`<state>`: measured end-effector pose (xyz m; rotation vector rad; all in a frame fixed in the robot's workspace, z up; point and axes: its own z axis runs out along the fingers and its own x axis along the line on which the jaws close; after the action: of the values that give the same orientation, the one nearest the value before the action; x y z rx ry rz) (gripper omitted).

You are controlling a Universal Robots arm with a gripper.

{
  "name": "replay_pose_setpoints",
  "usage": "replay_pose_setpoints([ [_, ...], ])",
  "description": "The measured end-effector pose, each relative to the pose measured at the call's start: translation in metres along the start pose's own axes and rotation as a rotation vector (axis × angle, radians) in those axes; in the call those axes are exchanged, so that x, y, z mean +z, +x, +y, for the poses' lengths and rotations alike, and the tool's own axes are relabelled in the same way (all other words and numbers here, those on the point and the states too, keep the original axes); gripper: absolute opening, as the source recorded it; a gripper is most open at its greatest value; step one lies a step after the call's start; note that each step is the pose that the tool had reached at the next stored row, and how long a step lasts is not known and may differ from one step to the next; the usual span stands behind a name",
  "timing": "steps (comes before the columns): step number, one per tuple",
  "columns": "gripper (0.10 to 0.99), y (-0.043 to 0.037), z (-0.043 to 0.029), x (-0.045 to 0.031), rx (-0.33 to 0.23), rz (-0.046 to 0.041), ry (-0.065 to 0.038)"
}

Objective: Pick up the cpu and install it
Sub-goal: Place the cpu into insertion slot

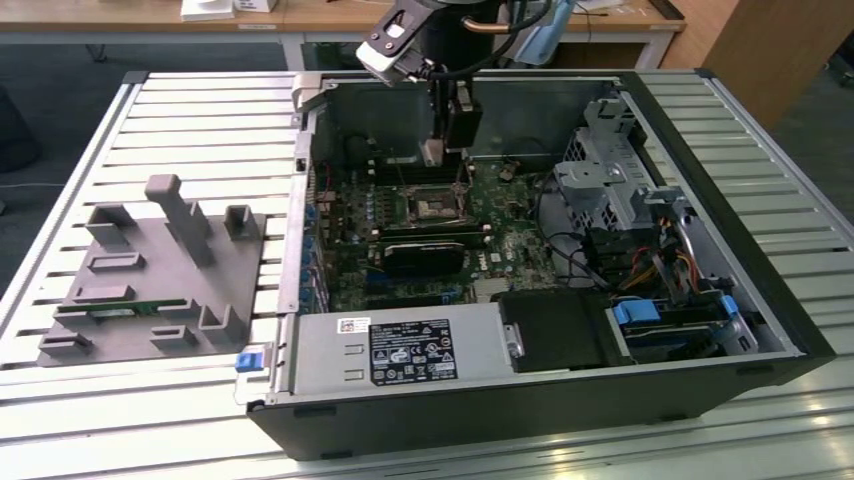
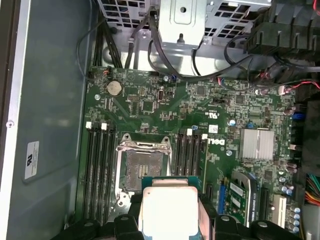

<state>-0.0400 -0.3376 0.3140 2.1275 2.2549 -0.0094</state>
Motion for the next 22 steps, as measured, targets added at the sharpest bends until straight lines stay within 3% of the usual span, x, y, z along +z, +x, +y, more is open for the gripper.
replay_pose_setpoints([
  [12, 0.525, 0.0062, -0.0015, 0.0193, 0.041, -0.0008, 0.001],
  [22, 0.525, 0.0066, -0.0063, 0.0248, 0.043, -0.0019, 0.001],
])
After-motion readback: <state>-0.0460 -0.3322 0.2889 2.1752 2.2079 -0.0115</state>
